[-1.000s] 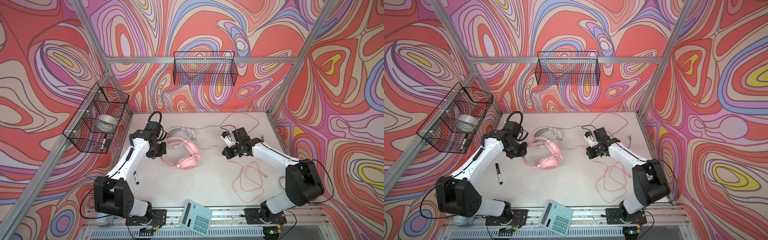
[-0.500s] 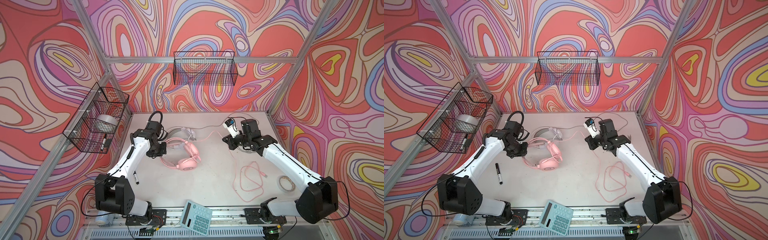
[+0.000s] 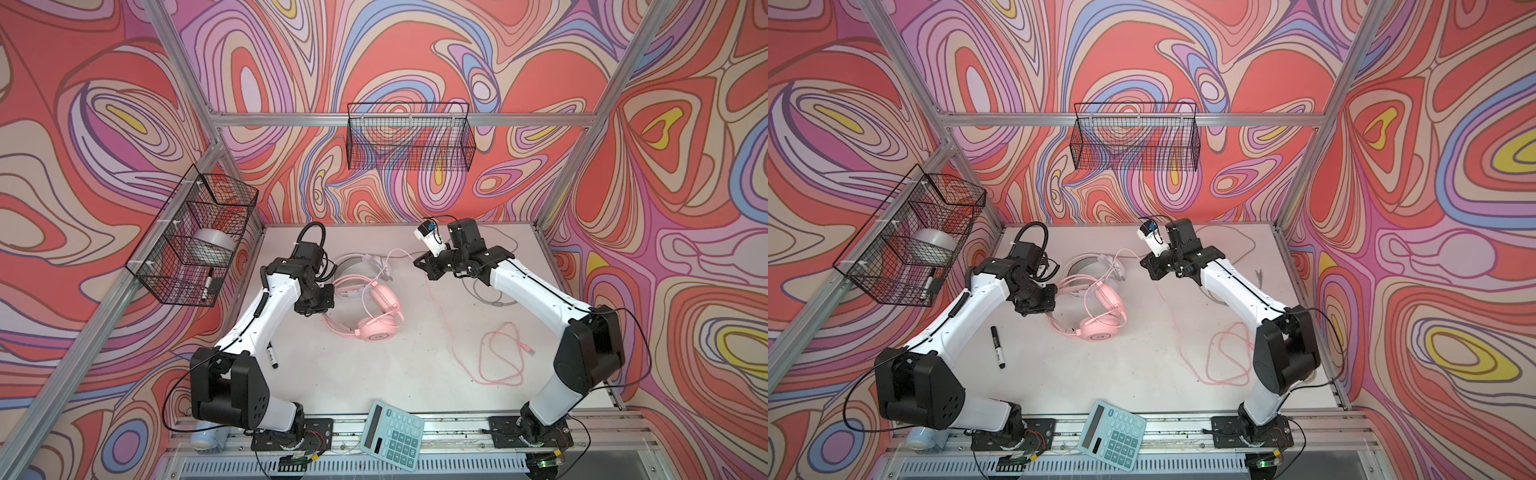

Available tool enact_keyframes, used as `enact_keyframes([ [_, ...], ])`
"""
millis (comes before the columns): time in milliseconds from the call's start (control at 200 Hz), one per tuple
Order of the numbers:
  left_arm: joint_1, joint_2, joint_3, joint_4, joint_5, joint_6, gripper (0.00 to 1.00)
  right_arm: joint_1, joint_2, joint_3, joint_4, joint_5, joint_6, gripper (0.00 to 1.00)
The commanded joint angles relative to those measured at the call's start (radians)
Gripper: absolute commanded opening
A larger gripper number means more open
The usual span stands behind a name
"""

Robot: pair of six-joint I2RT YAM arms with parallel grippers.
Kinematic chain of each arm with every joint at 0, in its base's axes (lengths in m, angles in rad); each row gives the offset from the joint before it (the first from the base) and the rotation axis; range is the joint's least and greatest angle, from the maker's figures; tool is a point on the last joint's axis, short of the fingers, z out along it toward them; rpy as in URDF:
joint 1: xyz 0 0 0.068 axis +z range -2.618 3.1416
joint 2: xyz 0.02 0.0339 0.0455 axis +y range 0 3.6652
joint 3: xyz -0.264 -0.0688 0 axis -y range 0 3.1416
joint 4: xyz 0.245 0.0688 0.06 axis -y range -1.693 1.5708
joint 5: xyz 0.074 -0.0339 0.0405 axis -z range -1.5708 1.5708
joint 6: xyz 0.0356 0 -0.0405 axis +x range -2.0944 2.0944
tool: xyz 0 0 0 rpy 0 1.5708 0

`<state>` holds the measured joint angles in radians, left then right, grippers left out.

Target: Wrap the headphones

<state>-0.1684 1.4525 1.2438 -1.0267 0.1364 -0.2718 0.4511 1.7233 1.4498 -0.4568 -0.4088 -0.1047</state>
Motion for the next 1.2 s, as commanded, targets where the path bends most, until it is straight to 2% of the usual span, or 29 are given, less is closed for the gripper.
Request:
enact_keyframes([
  [0, 0.009, -0.042, 0.023, 0.018, 0.073, 0.003, 0.00, -0.004, 0.056, 0.047, 0.000, -0.004, 0.073, 0.00],
  [135, 0.007, -0.067, 0.023, 0.032, 0.113, -0.004, 0.00, -0.004, 0.151, 0.081, -0.025, -0.061, 0.094, 0.00],
  [306, 0.007, -0.090, 0.022, 0.058, 0.154, -0.027, 0.00, -0.003, 0.211, 0.053, 0.039, -0.136, 0.147, 0.00],
  [641, 0.021, -0.102, -0.001, 0.114, 0.232, -0.097, 0.00, -0.003, 0.266, -0.026, 0.148, -0.168, 0.236, 0.00],
  [791, 0.038, -0.112, 0.004, 0.131, 0.240, -0.135, 0.00, -0.003, 0.289, -0.035, 0.143, -0.165, 0.239, 0.09],
  [937, 0.073, -0.122, 0.018, 0.140, 0.259, -0.170, 0.00, -0.005, 0.276, -0.062, 0.138, -0.159, 0.228, 0.28],
  [1192, 0.110, -0.143, 0.023, 0.203, 0.361, -0.249, 0.00, -0.006, 0.274, -0.082, 0.107, -0.136, 0.201, 0.44],
])
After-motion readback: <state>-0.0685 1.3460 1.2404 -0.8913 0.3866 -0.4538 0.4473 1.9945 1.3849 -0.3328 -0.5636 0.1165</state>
